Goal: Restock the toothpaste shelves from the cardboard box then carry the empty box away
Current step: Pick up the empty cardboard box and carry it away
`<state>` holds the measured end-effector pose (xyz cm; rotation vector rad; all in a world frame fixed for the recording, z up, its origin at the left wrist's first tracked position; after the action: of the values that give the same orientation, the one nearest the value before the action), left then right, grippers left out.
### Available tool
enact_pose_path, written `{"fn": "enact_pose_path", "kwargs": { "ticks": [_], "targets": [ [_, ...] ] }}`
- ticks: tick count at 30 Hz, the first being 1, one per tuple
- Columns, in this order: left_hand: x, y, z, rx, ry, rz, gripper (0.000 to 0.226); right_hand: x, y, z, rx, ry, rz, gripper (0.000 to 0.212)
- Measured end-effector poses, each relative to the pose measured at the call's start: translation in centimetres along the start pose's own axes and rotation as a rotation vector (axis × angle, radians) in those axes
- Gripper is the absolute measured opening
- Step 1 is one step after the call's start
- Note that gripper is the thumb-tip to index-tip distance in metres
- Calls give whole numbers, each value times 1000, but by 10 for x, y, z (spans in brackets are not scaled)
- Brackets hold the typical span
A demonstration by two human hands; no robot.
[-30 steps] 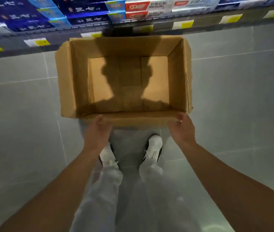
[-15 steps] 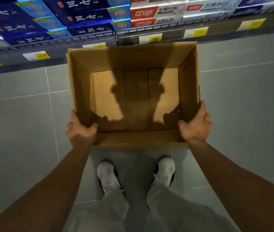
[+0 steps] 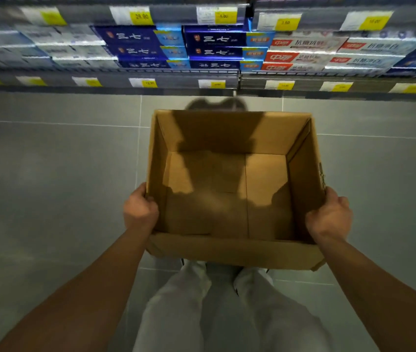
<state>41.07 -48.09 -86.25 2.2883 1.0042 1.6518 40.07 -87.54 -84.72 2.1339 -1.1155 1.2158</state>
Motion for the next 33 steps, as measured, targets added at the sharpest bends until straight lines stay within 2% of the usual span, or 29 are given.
{"fn": "enact_pose_path", "kwargs": {
  "ticks": [3, 8, 10, 14, 19, 22, 26, 33],
  "targets": [
    [50, 2, -37, 61, -1, 51, 42, 30, -10, -45, 39, -71, 35, 67],
    [147, 18, -110, 74, 41, 116, 65, 91, -25, -123, 203, -93, 14, 84],
    [181, 20, -143, 91, 83, 135, 67, 118, -31, -151, 285, -100, -3, 84],
    [246, 20, -228, 248, 155, 92, 70, 175, -40, -213, 452, -84, -55, 80],
    [314, -3, -346, 344, 286, -91, 73, 227, -64, -309, 671, -52, -141, 73],
    [349, -23, -413, 404, 383, -150, 64, 237, -92, -372, 836, -42, -200, 68],
    [383, -67, -490, 606, 505, -267, 56, 228, -138, -475, 1059, -15, -270, 59],
    [450, -166, -565, 778, 769, -437, 54, 162, -206, -658, 1338, -56, -323, 62]
  ]
}}
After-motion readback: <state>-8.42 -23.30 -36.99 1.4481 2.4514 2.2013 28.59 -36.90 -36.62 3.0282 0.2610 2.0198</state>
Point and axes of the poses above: each hand's wrist, its own z-axis towards the middle knuckle, its own x-axis out of the back of the hand, y = z × x, the point moved 2 cm from there along z, towards the middle knuckle, and after that the axes turned 13 degrees about -x, right-handed, at the moved point
